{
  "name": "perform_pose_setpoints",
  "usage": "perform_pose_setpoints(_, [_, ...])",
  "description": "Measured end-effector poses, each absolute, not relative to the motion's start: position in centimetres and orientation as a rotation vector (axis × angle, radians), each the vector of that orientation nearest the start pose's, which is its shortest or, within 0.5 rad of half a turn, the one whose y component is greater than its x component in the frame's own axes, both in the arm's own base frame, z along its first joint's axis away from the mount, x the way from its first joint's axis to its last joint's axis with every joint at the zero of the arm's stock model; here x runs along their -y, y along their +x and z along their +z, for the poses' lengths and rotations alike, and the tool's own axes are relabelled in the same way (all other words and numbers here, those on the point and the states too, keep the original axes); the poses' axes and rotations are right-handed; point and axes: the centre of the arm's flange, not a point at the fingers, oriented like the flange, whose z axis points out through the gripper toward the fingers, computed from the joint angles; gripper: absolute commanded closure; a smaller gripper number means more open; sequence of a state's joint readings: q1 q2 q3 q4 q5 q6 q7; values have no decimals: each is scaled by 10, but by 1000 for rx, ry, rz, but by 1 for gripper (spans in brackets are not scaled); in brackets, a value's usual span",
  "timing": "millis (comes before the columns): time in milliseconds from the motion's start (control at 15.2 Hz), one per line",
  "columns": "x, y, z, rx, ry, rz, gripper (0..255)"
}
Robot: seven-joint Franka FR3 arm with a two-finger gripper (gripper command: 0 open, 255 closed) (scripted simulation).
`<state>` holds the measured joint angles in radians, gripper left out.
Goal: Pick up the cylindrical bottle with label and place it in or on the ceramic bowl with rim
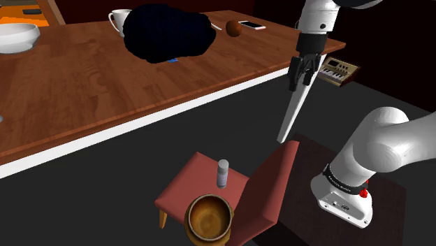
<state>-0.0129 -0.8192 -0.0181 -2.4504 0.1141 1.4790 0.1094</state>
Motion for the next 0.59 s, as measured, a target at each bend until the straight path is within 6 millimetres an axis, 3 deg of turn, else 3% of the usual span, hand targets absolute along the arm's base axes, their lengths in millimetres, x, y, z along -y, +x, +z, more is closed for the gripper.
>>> perform_pose_setpoints(198, [-16, 287, 540, -192, -3012, 229, 0])
perform_pose_setpoints(594, [-74, 303, 492, -162, -3045, 185, 0])
